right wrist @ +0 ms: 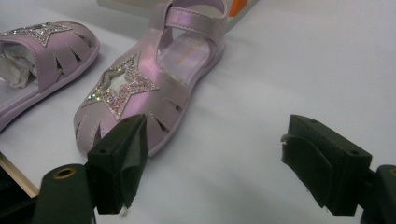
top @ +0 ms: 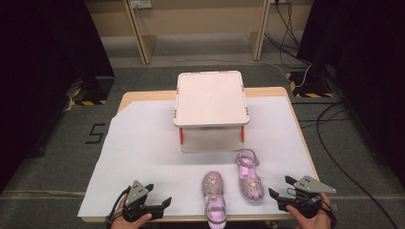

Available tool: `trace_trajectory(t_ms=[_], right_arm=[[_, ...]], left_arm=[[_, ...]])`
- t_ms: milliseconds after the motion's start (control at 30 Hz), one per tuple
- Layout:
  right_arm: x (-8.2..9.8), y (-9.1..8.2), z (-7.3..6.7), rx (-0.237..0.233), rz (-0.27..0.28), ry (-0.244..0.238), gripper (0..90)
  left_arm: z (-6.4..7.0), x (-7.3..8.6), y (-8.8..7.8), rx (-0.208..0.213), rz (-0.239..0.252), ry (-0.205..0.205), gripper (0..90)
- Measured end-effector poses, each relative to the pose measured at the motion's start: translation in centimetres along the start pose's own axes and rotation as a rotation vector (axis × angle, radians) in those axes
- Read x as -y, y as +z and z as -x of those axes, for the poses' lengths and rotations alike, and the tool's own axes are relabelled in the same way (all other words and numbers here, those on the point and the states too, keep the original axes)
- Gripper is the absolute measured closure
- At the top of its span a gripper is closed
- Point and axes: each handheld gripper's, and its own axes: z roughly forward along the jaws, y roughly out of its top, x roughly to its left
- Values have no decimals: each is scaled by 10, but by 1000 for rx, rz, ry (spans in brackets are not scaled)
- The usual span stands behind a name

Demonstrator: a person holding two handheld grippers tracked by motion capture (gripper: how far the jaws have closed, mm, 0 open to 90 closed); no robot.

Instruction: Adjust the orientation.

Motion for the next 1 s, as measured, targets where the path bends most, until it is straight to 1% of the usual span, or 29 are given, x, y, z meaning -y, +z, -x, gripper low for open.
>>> trace_trajectory(t_ms=[167, 200, 267, 333, 367, 433, 467, 500, 533, 567, 600, 633, 667, 733, 767, 800, 833, 867, 900, 967, 1000], right_arm=[[0, 0, 1, 8, 5, -3, 220], [0, 0, 1, 9, 5, -5, 220], [0, 0, 1, 16, 6, -5, 219], [0, 0, 1, 21, 9, -4, 219], [0, 0, 1, 20, 9, -3, 219], [0, 0, 1, 23, 12, -3, 219], [0, 0, 1, 26, 13, -6, 219], [0, 0, 1, 23, 12, -2, 219], [0, 0, 1, 25, 10, -1, 219], [0, 0, 1, 25, 10, -1, 219], [0, 0, 2, 25, 14, -7, 219], [0, 0, 2, 23, 15, -6, 219], [0, 0, 2, 23, 15, -6, 219], [1, 0, 2, 21, 14, -5, 219], [1, 0, 2, 19, 10, -3, 219], [1, 0, 2, 19, 8, -4, 219], [1, 1, 2, 19, 10, -6, 219], [1, 1, 2, 19, 11, -5, 219], [1, 1, 2, 19, 11, -5, 219], [1, 0, 1, 14, 12, -9, 221], [1, 0, 1, 14, 12, -9, 221]], left_arm=[[1, -1, 1, 11, 0, -5, 152], [3, -1, 1, 22, 3, -15, 151], [5, -2, 1, 34, 6, -19, 151], [9, -3, 1, 61, 11, -35, 152], [12, -5, 2, 86, 15, -41, 151], [18, -8, 2, 119, 24, -55, 152], [22, -11, 2, 137, 27, -55, 151], [27, -13, 2, 156, 33, -50, 153], [37, -18, 4, 181, 34, -22, 153], [37, -18, 4, 181, 34, -22, 154], [46, -22, 6, 200, 29, -6, 156], [50, -24, 8, 212, 26, -1, 158], [50, -24, 8, 212, 26, -1, 161], [58, -27, 13, 228, 18, 13, 176], [64, -31, 17, 249, 18, 26, 193], [64, -31, 17, 249, 18, 26, 202], [70, -35, 20, 267, 15, 41, 211], [73, -38, 21, 278, 18, 46, 229], [73, -38, 21, 278, 18, 46, 249], [80, -42, 26, 295, 16, 68, 268], [83, -43, 28, 302, 13, 85, 268]])
